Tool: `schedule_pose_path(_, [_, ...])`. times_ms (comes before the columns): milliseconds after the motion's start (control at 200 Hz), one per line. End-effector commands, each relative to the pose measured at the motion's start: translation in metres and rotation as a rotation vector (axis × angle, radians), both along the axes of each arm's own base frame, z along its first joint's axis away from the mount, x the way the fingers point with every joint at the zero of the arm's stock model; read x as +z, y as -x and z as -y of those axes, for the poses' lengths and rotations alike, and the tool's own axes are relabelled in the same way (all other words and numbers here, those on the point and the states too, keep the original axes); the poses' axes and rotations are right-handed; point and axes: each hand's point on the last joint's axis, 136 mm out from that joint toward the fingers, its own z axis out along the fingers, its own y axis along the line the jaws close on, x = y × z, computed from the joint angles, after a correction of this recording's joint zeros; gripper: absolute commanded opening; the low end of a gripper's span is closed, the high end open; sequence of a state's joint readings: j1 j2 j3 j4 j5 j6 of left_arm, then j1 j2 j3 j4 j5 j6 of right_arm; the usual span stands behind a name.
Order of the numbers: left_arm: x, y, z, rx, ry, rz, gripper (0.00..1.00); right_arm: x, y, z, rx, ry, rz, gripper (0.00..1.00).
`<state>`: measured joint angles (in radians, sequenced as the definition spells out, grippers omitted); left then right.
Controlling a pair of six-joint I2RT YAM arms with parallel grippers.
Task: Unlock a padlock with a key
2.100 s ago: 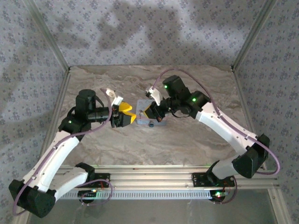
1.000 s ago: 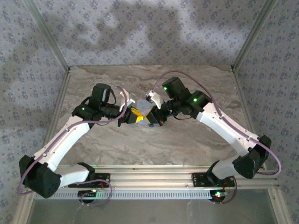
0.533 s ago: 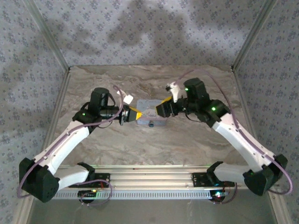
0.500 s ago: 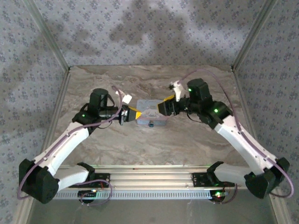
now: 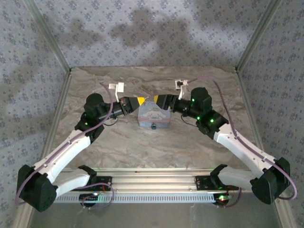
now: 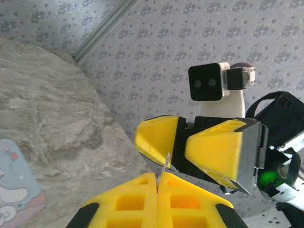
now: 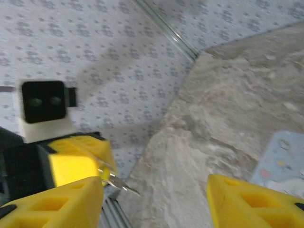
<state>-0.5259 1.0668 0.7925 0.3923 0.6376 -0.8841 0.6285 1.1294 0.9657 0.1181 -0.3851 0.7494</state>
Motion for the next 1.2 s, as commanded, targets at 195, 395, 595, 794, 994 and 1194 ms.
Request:
schedule_pose_path(195, [0.042, 0.010, 0.008, -0.037, 0.116, 0.042, 0.00, 0.038, 0.010, -0.022, 0.076, -0.109, 0.080, 0.51])
schedule_pose_path(395, [0.043, 0.017, 0.014, -0.068, 0.113, 0.037, 0.00, 0.040, 0.013, -0.032, 0.100, -0.120, 0.089, 0.37])
schedule_pose_path(595, [0.038, 0.022, 0.018, -0.093, 0.096, 0.029, 0.00, 0.040, 0.013, -0.032, 0.101, -0.117, 0.096, 0.22])
schedule_pose_path(794, [0.034, 0.026, 0.017, -0.096, 0.075, 0.029, 0.00, 0.039, 0.015, -0.030, 0.105, -0.117, 0.108, 0.00])
schedule_pose_path(994, [0.029, 0.028, 0.019, -0.119, 0.048, 0.031, 0.00, 0.046, 0.022, -0.032, 0.146, -0.114, 0.165, 0.00])
schedule_pose_path(1194, [0.013, 0.032, 0.014, -0.112, -0.097, 0.059, 0.26, 0.038, 0.022, -0.026, 0.171, 0.045, 0.190, 0.00])
